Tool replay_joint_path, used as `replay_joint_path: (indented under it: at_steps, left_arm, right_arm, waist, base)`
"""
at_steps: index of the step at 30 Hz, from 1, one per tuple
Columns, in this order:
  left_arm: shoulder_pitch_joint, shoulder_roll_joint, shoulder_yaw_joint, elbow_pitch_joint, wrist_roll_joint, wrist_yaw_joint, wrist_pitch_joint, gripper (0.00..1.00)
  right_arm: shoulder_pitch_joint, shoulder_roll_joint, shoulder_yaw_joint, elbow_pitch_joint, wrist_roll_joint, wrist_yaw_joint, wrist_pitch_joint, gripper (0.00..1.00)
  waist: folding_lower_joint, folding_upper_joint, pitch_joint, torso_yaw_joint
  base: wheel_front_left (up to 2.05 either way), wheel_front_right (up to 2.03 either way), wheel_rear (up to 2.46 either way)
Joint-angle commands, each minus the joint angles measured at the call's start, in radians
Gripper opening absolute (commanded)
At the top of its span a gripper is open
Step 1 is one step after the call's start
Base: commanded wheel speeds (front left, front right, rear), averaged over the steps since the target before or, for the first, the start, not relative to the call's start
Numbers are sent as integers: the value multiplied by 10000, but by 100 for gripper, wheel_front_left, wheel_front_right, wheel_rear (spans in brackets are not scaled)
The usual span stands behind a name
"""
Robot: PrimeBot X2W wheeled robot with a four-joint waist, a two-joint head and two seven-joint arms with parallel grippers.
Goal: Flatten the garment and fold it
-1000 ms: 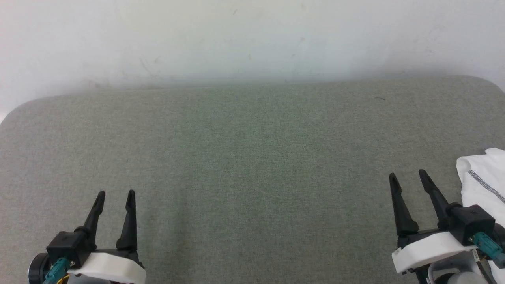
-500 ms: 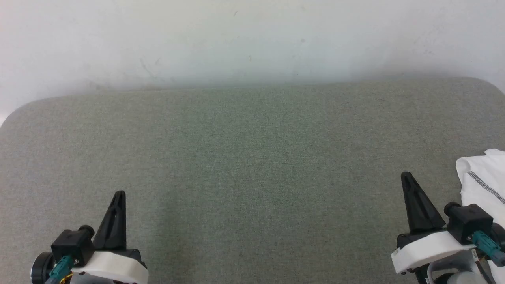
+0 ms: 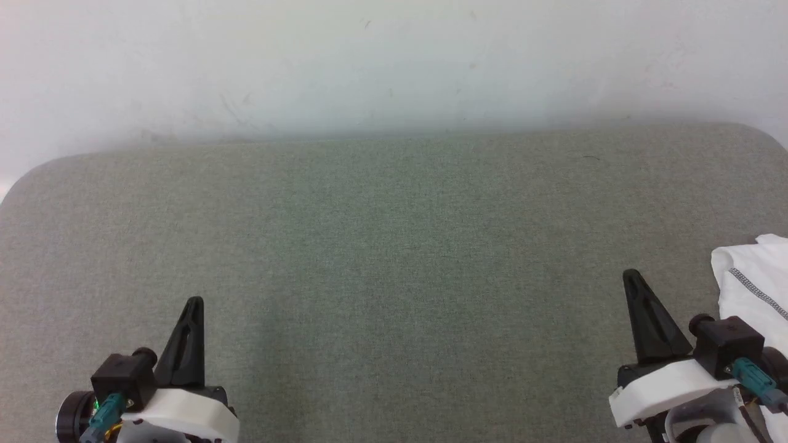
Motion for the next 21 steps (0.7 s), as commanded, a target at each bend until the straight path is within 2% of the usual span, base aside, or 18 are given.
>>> replay_joint_path:
  at_steps: [1, 21]
  left_arm:
    - [-60, -52, -29, -86, 126, 91, 51, 0]
    - [-115, -224, -154, -265, 423, 266, 439, 0]
  right_arm:
    - [-59, 11, 21, -52, -88, -4, 42, 0]
    - [-105, 18, 71, -104, -223, -7, 296, 0]
  waist:
    - [0, 0, -7, 2]
    - [0, 0, -91, 14]
  base:
    - [0, 0, 0]
    - [0, 0, 0]
